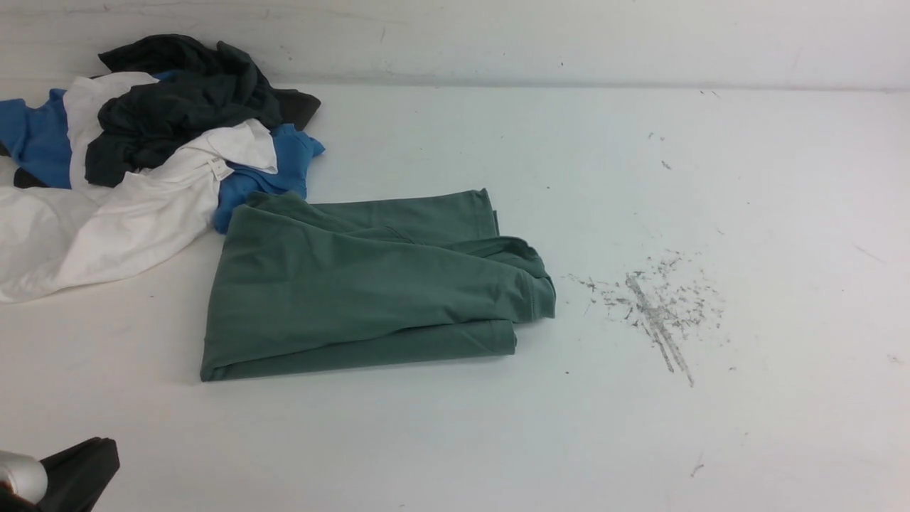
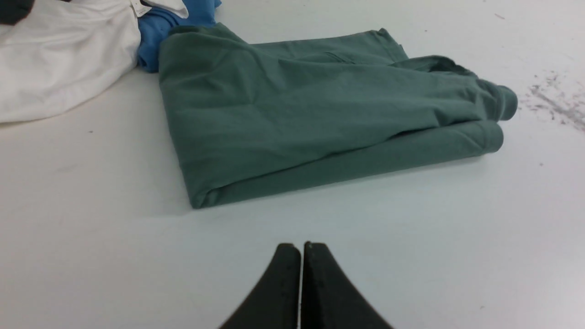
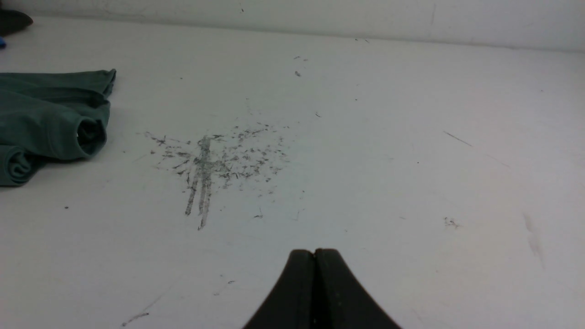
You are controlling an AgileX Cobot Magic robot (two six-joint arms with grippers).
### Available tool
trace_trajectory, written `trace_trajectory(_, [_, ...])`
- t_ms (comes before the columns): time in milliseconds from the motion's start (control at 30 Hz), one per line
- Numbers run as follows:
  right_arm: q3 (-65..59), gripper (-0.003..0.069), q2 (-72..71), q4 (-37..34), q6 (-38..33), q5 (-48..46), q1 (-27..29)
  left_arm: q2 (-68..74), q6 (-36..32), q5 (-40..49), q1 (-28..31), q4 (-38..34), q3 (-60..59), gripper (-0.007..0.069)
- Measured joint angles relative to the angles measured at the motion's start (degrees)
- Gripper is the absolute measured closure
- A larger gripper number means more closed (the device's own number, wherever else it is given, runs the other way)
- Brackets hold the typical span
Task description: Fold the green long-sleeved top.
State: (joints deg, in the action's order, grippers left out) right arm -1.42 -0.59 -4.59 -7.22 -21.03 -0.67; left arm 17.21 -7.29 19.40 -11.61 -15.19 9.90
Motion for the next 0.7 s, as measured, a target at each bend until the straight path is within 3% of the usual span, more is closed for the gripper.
trace_trajectory(333, [0.0,0.0673,0.0,0.0,0.0,-0.07,0.0,-17.17,5.04,0.27,2.42,16.24,-10.92,0.0629])
trace_trajectory(533, [0.0,0.0673,0.0,0.0,0.0,-0.06,0.0,-17.79,8.23,0.97,9.63,16.37,-11.28,0.0629])
trace_trajectory(700, [0.0,0.0673,0.0,0.0,0.0,-0.06,0.0,-17.79,8.47,1.01,9.75,16.37,-11.28,0.0629])
